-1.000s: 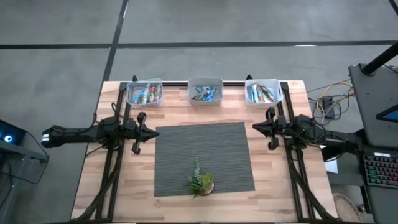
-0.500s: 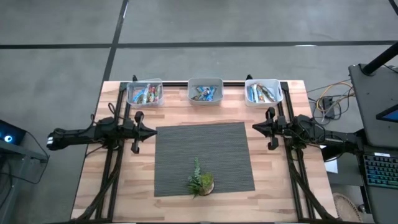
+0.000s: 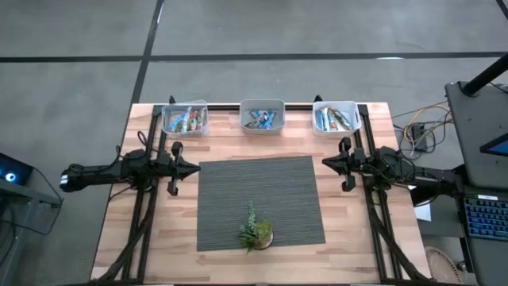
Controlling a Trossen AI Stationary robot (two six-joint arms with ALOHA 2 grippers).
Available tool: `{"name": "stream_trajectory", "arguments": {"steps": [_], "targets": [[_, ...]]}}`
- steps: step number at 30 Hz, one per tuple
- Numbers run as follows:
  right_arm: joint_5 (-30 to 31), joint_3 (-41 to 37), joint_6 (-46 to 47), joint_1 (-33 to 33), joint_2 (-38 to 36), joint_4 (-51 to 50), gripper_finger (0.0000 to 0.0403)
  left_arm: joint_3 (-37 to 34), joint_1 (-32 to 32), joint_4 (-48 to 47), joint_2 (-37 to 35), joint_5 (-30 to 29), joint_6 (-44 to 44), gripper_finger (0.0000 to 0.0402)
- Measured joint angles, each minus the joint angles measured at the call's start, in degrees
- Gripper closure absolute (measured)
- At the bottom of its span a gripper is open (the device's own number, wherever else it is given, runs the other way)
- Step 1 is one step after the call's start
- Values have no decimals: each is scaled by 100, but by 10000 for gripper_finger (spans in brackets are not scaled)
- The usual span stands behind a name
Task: Pick and place Granola Bars by type
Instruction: Return to Home Position
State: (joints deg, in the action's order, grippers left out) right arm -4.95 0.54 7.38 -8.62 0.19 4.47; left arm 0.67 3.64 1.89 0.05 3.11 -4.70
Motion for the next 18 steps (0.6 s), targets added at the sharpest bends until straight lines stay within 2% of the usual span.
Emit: {"name": "stream_trajectory", "arguments": {"steps": [18], "targets": [[17, 0, -94, 0, 0, 4, 390, 0, 0, -35, 0, 1, -43, 402]]}}
